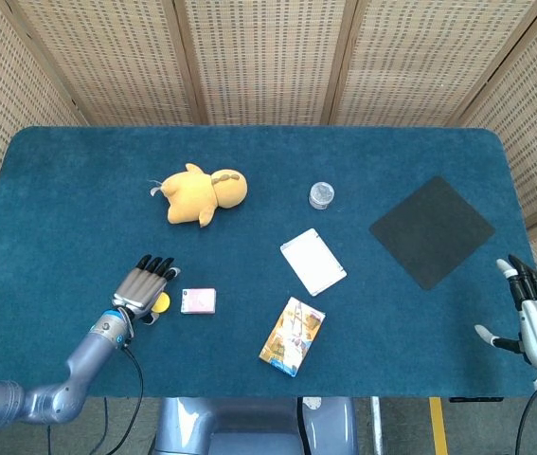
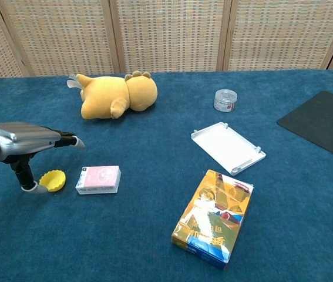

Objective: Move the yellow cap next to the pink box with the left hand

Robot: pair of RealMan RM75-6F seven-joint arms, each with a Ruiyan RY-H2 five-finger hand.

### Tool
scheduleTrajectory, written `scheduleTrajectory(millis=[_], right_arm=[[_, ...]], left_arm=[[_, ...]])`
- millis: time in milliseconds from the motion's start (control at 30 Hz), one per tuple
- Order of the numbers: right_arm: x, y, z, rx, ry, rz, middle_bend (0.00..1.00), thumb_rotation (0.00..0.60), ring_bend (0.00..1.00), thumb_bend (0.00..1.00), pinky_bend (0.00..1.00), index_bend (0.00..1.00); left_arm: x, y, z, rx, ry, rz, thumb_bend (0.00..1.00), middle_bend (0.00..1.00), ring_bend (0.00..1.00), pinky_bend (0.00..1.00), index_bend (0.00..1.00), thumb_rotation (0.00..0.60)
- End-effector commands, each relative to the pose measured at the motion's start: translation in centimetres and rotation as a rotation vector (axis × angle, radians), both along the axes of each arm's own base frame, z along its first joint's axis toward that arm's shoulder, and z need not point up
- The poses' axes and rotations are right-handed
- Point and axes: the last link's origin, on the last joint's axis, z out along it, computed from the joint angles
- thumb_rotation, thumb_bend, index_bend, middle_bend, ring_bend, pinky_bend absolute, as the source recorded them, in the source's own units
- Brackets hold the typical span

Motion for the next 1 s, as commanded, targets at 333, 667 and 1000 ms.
scheduleTrajectory(millis=[333,667,1000], right_arm=[[0.0,0.0,-0.1,0.005,0.012,0.003,0.00,0.600,0.00,0.00,0.07,0.07],[0.5,0.1,-1.0,0.023,0.084,0.025,0.00,0.600,0.00,0.00,0.06,0.07],[1.1,0.3,-1.9,0.036,0.131,0.048,0.00,0.600,0.00,0.00,0.06,0.07]], left_arm=[[0.8,-2.1,6.8,0.207,-0.280,-0.011,0.25,0.00,0.00,0.00,0.00,0.600],[-5.0,-9.4,10.7,0.588,-0.245,-0.053,0.25,0.00,0.00,0.00,0.00,0.600],[-8.8,-13.6,11.2,0.610,-0.180,-0.003,0.24,0.00,0.00,0.00,0.00,0.600]])
